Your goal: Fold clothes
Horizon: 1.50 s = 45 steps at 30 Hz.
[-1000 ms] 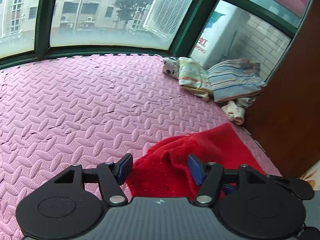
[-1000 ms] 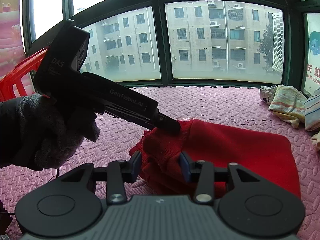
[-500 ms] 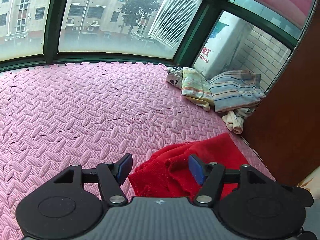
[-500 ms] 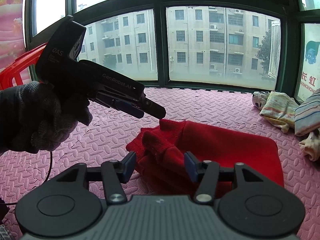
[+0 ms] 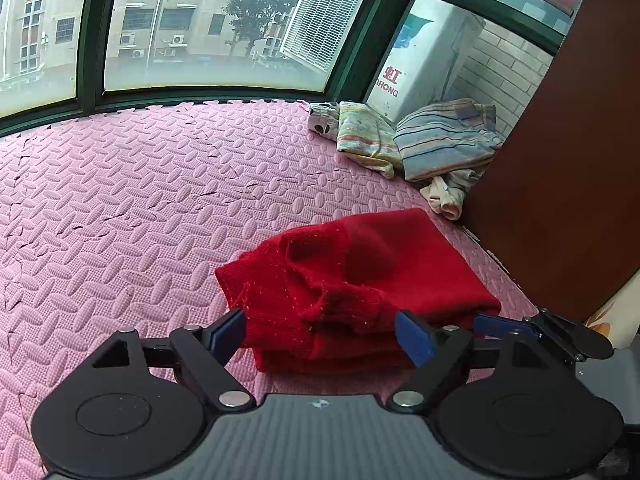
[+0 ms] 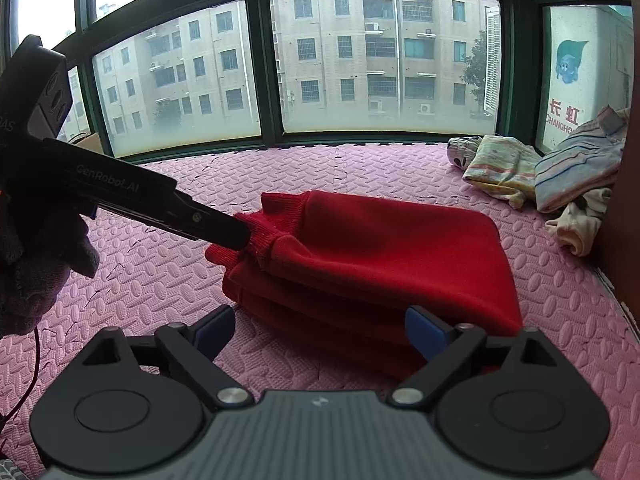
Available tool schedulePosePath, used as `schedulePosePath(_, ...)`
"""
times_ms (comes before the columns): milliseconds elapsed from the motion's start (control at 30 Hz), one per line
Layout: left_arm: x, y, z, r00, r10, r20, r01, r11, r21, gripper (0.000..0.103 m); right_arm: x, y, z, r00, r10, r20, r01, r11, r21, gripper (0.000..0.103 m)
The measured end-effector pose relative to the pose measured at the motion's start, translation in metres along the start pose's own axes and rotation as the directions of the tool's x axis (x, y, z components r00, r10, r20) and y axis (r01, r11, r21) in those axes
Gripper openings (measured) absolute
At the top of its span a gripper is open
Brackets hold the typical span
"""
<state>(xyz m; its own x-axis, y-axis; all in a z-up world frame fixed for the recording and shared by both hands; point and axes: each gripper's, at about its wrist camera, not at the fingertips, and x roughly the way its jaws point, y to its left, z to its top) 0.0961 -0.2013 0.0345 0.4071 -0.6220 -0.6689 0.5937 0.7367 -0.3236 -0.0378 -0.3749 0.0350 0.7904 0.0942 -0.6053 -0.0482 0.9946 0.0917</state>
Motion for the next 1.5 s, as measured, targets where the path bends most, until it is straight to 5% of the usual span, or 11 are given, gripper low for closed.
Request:
schedulePosePath(233,-0.008,-0.021,-0.01,0.999,0.037,0.023,-0.038,0.998,0.048,0.103,-0.011,-0.015,-0.003,0.997,-0.075,-0.025,0.078,0.992,0.096,0.103)
schedulePosePath(567,-0.006,-0.037,-0.018,0.998,0.063,0.014,-0.064,0.996,0.055,0.103,-0.021,-0.033,-0.011,0.991,-0.121,-0.063,0.132,0.967,0.219,0.103)
schedulePosePath(1500,0.004,-0.059,-0.036,0.976,0.21,-0.06,-0.206,0.976,0.068,0.103,-0.022,-0.035,-0.016,0.976,-0.172,-0.133,0.199,0.954,0.224,0.103)
